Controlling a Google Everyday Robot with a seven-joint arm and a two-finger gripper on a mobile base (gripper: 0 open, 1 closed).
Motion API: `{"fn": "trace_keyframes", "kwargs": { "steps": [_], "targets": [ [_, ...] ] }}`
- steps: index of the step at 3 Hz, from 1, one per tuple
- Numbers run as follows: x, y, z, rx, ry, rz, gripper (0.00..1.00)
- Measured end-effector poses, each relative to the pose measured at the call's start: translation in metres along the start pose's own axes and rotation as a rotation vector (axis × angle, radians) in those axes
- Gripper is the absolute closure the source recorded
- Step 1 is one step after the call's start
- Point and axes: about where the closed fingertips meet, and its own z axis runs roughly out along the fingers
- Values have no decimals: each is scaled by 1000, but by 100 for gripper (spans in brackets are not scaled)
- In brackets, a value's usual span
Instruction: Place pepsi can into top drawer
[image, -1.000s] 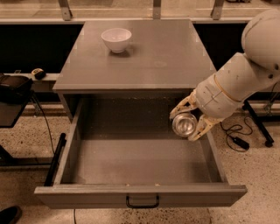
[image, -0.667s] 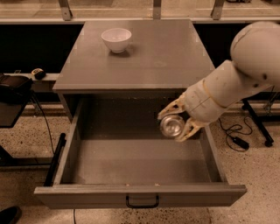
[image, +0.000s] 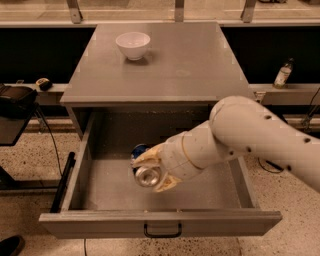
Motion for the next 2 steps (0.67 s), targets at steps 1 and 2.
{"fn": "trace_keyframes", "kwargs": {
  "steps": [1, 2],
  "targets": [
    [4, -33, 38, 92, 28, -64, 100],
    [37, -65, 65, 143, 27, -65, 100]
  ]
}}
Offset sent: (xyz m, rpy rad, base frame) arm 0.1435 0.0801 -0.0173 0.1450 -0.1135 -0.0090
